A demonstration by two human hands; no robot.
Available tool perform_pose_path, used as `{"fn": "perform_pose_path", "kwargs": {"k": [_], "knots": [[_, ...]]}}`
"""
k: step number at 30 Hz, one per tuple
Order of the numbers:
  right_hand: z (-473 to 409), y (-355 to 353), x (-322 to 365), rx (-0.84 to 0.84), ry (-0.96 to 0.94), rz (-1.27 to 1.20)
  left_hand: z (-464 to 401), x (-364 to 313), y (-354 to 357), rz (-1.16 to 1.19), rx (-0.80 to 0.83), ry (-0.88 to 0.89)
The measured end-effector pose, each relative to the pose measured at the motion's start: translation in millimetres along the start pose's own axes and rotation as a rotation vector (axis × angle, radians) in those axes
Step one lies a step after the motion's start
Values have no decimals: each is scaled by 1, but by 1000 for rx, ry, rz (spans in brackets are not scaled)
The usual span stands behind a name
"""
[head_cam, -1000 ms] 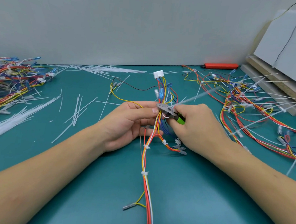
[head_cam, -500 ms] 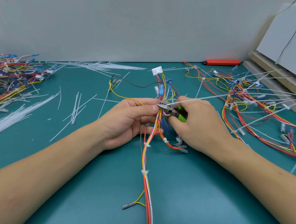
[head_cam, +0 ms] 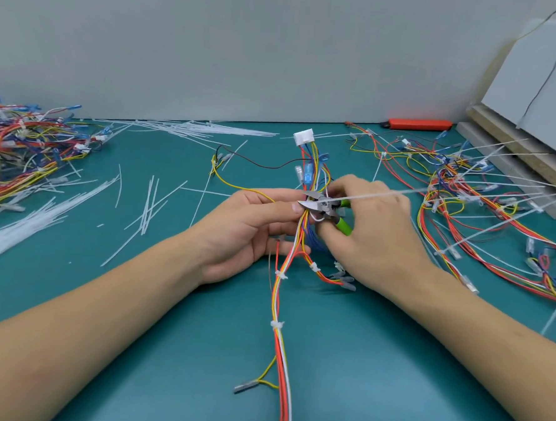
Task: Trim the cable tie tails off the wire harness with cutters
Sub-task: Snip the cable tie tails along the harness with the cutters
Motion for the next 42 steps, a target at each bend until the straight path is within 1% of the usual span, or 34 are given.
{"fn": "perform_pose_path", "kwargs": {"k": [5, 18, 24, 27, 38, 42], "knots": [[-1, -1, -4, 7, 13, -73, 0, 0, -1, 6, 0, -2], [0, 1, -2, 84, 67, 35, 0, 1, 0, -17, 38, 13], [0, -2, 3, 31, -2, 35, 0, 0, 0, -1, 4, 13], [-1, -3, 2, 11, 5, 60, 0, 0, 0, 12, -5, 13], [-1, -2, 1, 43, 8, 12, -1, 0, -1, -16, -8, 7], [0, -2, -1, 35, 37, 7, 1, 0, 1, -39, 31, 8]]}}
Point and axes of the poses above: each hand's wrist, its own z-axis away from the middle knuckle, its own y-axis out of the palm, x = y × z, the point moved 5 cm from there along -z, towards the middle knuckle, and after that the axes turned 6 degrees about x, right-handed, at the moved point
